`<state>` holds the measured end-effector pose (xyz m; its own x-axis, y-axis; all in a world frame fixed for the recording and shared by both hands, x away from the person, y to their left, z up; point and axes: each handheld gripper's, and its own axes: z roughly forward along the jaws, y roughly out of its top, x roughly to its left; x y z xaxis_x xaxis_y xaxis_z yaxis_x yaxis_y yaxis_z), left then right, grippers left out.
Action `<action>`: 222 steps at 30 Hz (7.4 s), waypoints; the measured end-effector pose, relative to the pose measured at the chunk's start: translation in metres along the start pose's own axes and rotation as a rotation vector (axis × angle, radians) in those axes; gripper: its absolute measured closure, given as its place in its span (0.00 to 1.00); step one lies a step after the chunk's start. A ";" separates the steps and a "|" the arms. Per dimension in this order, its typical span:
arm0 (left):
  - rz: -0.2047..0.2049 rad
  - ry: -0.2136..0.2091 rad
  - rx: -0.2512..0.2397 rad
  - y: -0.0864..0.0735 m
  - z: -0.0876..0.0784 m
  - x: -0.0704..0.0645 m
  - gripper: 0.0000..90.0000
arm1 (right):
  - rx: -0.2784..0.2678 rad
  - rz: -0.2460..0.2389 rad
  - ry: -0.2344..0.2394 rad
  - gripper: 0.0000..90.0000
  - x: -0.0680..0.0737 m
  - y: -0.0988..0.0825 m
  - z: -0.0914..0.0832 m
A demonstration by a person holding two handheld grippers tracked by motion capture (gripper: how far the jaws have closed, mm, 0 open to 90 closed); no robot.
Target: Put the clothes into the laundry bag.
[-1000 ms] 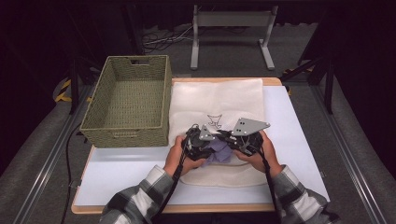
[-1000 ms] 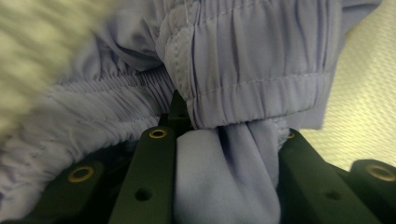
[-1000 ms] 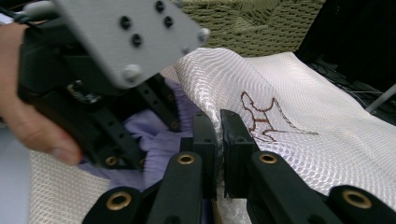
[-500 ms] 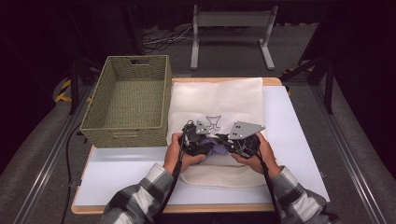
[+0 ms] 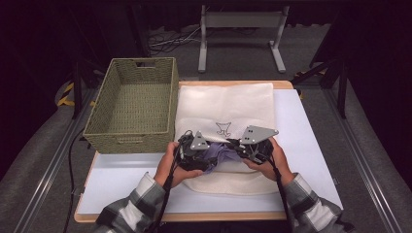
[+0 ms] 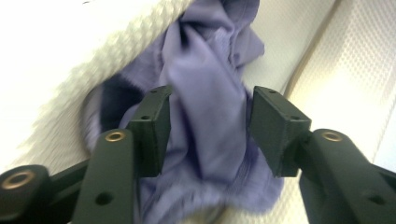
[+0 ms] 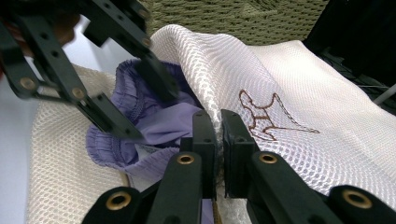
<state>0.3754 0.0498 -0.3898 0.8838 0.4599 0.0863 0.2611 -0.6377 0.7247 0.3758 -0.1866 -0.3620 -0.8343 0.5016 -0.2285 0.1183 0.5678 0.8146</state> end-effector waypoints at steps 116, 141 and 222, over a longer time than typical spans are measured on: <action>0.032 0.088 0.063 0.005 0.085 -0.016 0.97 | 0.097 -0.012 0.060 0.96 0.014 -0.017 0.008; -0.141 0.281 0.000 0.001 0.079 0.002 1.00 | 0.179 -0.048 0.107 0.95 0.020 -0.022 0.021; -0.155 0.165 0.090 -0.112 -0.038 0.017 0.53 | 0.095 -0.039 0.045 0.95 0.014 -0.015 -0.004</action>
<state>0.3465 0.1527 -0.4430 0.7573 0.6462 0.0948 0.4286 -0.6012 0.6744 0.3602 -0.1912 -0.3755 -0.8624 0.4495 -0.2329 0.1343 0.6467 0.7509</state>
